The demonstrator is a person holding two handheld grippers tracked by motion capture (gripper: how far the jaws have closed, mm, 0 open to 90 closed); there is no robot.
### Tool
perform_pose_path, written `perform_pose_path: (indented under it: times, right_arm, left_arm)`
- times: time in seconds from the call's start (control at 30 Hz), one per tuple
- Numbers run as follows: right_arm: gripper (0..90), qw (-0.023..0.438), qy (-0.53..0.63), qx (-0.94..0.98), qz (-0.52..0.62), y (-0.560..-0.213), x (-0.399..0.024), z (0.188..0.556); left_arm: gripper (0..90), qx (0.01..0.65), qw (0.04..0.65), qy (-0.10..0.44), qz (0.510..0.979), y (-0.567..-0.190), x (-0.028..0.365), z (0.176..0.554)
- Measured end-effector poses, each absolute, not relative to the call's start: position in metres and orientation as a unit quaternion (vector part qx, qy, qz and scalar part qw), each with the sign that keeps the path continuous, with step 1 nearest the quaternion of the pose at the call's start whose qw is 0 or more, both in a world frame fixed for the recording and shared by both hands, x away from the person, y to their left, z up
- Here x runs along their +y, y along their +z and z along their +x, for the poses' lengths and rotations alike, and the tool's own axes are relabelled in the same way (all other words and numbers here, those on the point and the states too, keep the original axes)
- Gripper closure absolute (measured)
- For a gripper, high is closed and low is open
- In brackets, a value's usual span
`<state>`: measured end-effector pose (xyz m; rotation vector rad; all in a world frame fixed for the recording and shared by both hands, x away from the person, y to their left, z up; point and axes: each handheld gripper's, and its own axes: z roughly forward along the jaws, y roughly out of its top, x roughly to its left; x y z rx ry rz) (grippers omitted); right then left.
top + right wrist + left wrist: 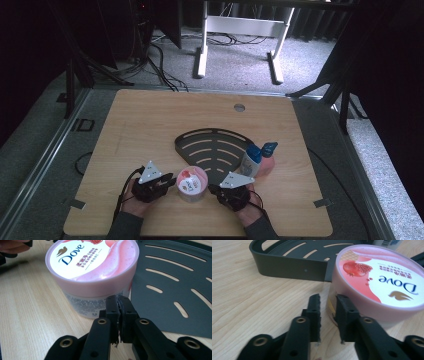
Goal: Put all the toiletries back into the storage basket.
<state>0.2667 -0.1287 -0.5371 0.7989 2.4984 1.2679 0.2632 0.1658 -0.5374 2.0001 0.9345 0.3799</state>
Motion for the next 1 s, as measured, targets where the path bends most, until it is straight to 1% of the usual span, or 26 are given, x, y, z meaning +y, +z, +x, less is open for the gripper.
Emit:
perform_pose_path:
  times: [0.03,0.1,0.13,0.17,0.2,0.23,0.37,0.43,0.67,0.8,0.9,1.0]
  right_arm:
    - [84.8,0.110,0.431,0.854,0.271,-0.537,-0.130,0.266]
    - [79.3,0.106,0.430,0.855,0.268,-0.537,-0.132,0.266]
    - [76.9,0.103,0.431,0.856,0.268,-0.537,-0.133,0.266]
    - [76.9,0.103,0.431,0.856,0.268,-0.537,-0.133,0.266]
    - [74.3,0.101,0.432,0.855,0.268,-0.537,-0.134,0.266]
    - [69.7,0.101,0.432,0.856,0.263,-0.536,-0.135,0.265]
    - [62.6,0.094,0.439,0.858,0.250,-0.536,-0.135,0.265]
    - [57.5,0.092,0.439,0.860,0.243,-0.536,-0.135,0.264]
    - [47.9,0.084,0.436,0.867,0.228,-0.540,-0.130,0.264]
    - [41.7,0.084,0.433,0.870,0.220,-0.541,-0.127,0.266]
    - [38.8,0.082,0.432,0.872,0.218,-0.541,-0.125,0.268]
    - [36.0,0.074,0.435,0.871,0.216,-0.541,-0.124,0.271]
  left_arm:
    - [69.1,0.376,0.438,0.150,0.803,-0.537,0.167,0.262]
    - [63.9,0.372,0.445,0.143,0.802,-0.536,0.171,0.260]
    - [62.4,0.370,0.449,0.140,0.801,-0.536,0.172,0.259]
    - [60.8,0.370,0.449,0.140,0.801,-0.536,0.172,0.259]
    - [60.8,0.364,0.452,0.137,0.803,-0.535,0.174,0.256]
    - [58.1,0.362,0.453,0.137,0.803,-0.535,0.174,0.255]
    - [51.5,0.345,0.454,0.126,0.812,-0.534,0.174,0.249]
    - [48.4,0.337,0.455,0.123,0.815,-0.533,0.173,0.247]
    - [36.5,0.313,0.447,0.114,0.830,-0.536,0.163,0.246]
    - [31.6,0.303,0.441,0.111,0.837,-0.537,0.157,0.246]
    - [29.3,0.299,0.439,0.108,0.841,-0.538,0.154,0.246]
    - [28.9,0.289,0.440,0.103,0.844,-0.539,0.152,0.247]
